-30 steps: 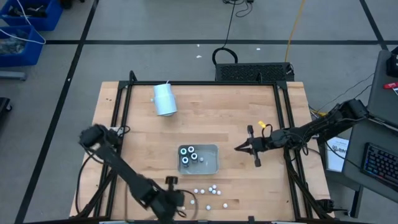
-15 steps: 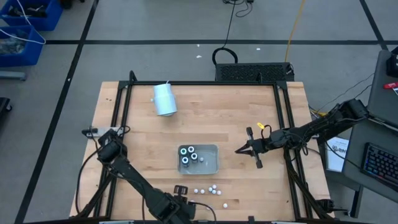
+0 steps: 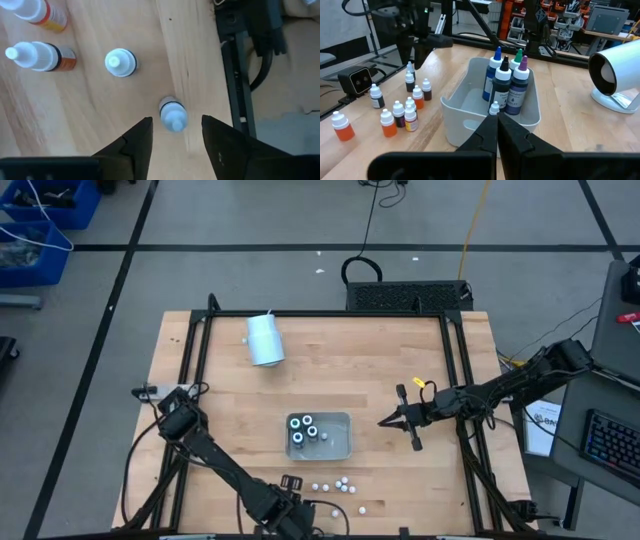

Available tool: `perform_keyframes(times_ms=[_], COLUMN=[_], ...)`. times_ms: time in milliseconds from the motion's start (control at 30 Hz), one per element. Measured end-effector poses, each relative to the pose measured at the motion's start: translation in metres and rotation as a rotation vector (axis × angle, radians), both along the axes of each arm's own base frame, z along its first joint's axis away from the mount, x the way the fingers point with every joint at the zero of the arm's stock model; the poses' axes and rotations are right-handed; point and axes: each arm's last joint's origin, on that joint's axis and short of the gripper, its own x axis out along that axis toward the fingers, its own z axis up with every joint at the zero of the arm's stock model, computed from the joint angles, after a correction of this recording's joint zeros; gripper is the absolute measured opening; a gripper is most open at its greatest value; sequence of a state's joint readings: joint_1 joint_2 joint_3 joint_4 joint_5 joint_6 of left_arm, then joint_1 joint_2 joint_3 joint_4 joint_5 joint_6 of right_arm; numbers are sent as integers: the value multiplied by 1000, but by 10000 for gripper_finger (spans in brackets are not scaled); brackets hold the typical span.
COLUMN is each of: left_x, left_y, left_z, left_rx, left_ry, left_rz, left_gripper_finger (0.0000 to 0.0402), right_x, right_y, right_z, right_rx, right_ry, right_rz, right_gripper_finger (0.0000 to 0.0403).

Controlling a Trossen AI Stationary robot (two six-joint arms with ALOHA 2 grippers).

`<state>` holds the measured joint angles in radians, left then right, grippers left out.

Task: Pick & Place food coloring
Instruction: Put the small green food coloring bottle into the gray bin

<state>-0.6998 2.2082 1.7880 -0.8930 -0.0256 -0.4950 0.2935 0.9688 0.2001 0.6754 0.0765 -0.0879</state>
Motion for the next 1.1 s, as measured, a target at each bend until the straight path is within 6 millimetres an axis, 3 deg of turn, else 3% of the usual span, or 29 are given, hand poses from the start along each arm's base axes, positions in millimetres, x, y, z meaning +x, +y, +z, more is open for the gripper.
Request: perform_keyframes(times_ms=[333, 833, 1000, 1100], left_x=[2, 4, 3, 6], left_y=[-1, 1, 1, 0], left_z=[-1, -1, 0, 11], left_rx=[-9, 6, 2, 1], left_ry=[-25, -37, -33, -39], left_rz=[-12, -17, -19, -52], left_gripper_finger=[143, 60, 52, 51], right_x=[0, 0, 0, 0], right_y=[0, 0, 0, 0], right_z=[0, 0, 0, 0], right_rx=[1, 1, 1, 1], right_ry=[0, 0, 0, 0], right_rz=[0, -1, -1, -1], right_gripper_finger=[0, 0, 0, 0])
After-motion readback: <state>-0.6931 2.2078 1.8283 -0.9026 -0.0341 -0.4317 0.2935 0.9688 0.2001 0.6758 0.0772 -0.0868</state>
